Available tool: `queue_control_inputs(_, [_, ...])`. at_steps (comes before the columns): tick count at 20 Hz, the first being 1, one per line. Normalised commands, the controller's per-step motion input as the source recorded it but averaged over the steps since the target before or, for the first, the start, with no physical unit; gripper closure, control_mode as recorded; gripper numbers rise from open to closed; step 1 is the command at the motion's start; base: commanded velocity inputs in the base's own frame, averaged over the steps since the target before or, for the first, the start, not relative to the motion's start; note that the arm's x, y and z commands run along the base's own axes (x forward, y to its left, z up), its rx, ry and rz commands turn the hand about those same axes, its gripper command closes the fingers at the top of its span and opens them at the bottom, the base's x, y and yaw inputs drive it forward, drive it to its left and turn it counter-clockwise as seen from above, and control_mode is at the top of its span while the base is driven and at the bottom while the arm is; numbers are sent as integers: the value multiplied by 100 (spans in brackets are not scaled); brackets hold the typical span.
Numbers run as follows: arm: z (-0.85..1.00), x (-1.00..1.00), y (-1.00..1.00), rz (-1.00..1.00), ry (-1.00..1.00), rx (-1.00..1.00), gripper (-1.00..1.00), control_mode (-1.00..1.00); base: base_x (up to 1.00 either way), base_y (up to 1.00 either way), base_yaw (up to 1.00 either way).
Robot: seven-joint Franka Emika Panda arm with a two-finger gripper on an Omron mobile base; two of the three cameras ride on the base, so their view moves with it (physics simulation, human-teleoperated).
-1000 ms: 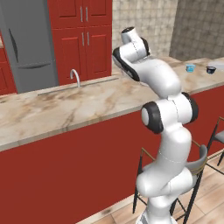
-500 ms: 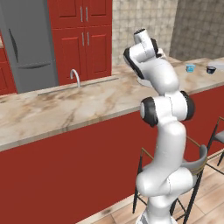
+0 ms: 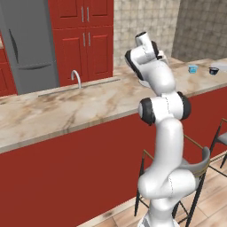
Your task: Place two yogurt containers on each plate.
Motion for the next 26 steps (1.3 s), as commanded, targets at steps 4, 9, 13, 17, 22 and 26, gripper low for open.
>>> queue_control_inputs(4, [0, 0, 0, 0, 0, 0, -100, -100, 0, 0, 0])
queue_control_inputs(9, [1, -41, 10, 0, -1, 0, -100, -100, 0, 0, 0])
queue_control_inputs(13, [0, -49, 18, 0, 0, 0, -100, -100, 0, 0, 0])
queue_control_inputs(17, [-6, -97, 75, 4, -6, 0, -100, -100, 0, 0, 0])
queue_control_inputs(22, [-50, -100, 99, 0, -21, 3, -100, -100, 0, 0, 0])
queue_control_inputs(26, [-68, -100, 99, -3, -33, 15, -100, -100, 0, 0, 0])
